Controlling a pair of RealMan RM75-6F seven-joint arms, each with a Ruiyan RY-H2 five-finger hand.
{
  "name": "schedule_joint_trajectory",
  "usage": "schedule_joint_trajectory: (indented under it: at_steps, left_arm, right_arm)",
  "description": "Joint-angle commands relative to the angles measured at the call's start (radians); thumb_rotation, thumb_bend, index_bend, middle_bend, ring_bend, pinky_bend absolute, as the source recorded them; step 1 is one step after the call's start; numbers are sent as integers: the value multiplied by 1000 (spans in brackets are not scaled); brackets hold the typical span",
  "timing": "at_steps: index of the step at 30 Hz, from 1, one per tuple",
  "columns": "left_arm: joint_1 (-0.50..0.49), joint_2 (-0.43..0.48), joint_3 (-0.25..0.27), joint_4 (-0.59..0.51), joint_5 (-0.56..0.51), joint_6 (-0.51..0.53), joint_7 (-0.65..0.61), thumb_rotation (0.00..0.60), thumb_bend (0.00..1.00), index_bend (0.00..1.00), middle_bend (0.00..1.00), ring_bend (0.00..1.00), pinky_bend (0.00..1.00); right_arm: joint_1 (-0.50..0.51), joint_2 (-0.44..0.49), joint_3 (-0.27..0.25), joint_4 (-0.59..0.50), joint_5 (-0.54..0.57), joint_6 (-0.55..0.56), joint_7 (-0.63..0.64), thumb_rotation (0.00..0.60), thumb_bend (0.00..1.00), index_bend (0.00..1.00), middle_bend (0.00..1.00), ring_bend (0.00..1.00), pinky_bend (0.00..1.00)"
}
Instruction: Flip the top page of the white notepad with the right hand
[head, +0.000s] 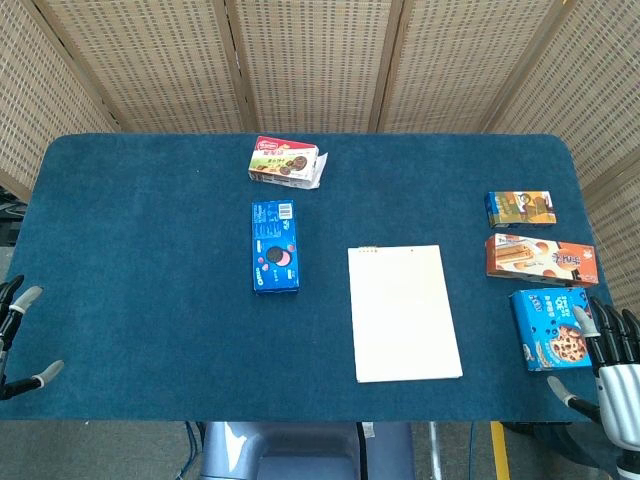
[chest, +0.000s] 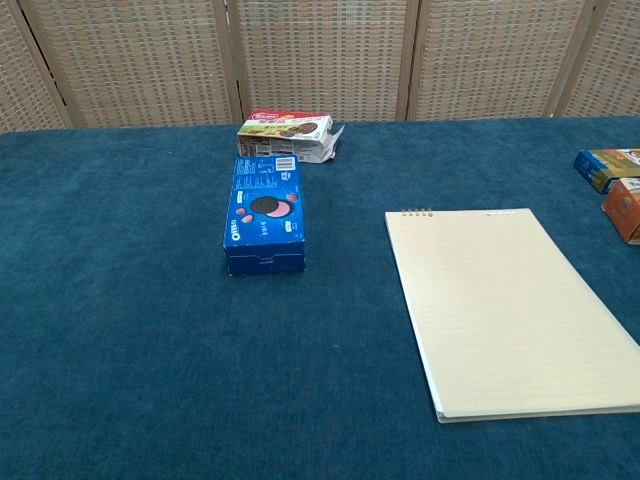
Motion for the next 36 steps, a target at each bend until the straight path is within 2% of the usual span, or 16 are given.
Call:
schedule_joint_trajectory:
  at_steps: [1, 7, 11, 12, 14, 16, 20, 29, 36]
  left_arm:
    - [1, 6, -2, 1, -5, 0, -11, 600, 0, 0, 0, 0, 0]
    - [-1, 9, -5, 1, -12, -6, -19, 600, 0, 0, 0, 0, 0]
    - [-6, 4, -9, -2, -22, -16, -6, 600, 0, 0, 0, 0, 0]
    - [-8, 2, -10, -4, -23, -19, 1, 600, 0, 0, 0, 0, 0]
    - [-11, -2, -12, -7, -25, -23, 16, 600, 0, 0, 0, 0, 0]
    - [-14, -8, -15, -10, -32, -29, 35, 600, 0, 0, 0, 0, 0]
    - [-18, -14, -16, -14, -49, -45, 54, 600, 0, 0, 0, 0, 0]
    - [-19, -18, -19, -18, -66, -52, 69, 600, 0, 0, 0, 0, 0]
    - [-19, -20, -18, -19, -65, -54, 74, 600, 0, 0, 0, 0, 0]
  right_arm:
    - [3, -2, -2, 2, -2, -5, -3, 600, 0, 0, 0, 0, 0]
    - [22, 0, -16, 3, -33, -38, -19, 600, 0, 0, 0, 0, 0]
    - [72, -14, -22, 54, -97, -88, -31, 600, 13, 5, 0, 0, 0]
    - [88, -24, -24, 76, -119, -98, -20, 600, 39, 13, 0, 0, 0]
    - [123, -48, -37, 122, -168, -122, 22, 600, 180, 62, 1, 0, 0]
    - [163, -84, -50, 187, -211, -147, 80, 600, 252, 104, 12, 0, 0]
    - [213, -153, -60, 289, -248, -184, 110, 600, 309, 146, 28, 0, 0]
    - [275, -278, -91, 420, -242, -306, 49, 600, 319, 151, 29, 0, 0]
    - [287, -348, -111, 498, -226, -339, 24, 600, 331, 151, 29, 0, 0]
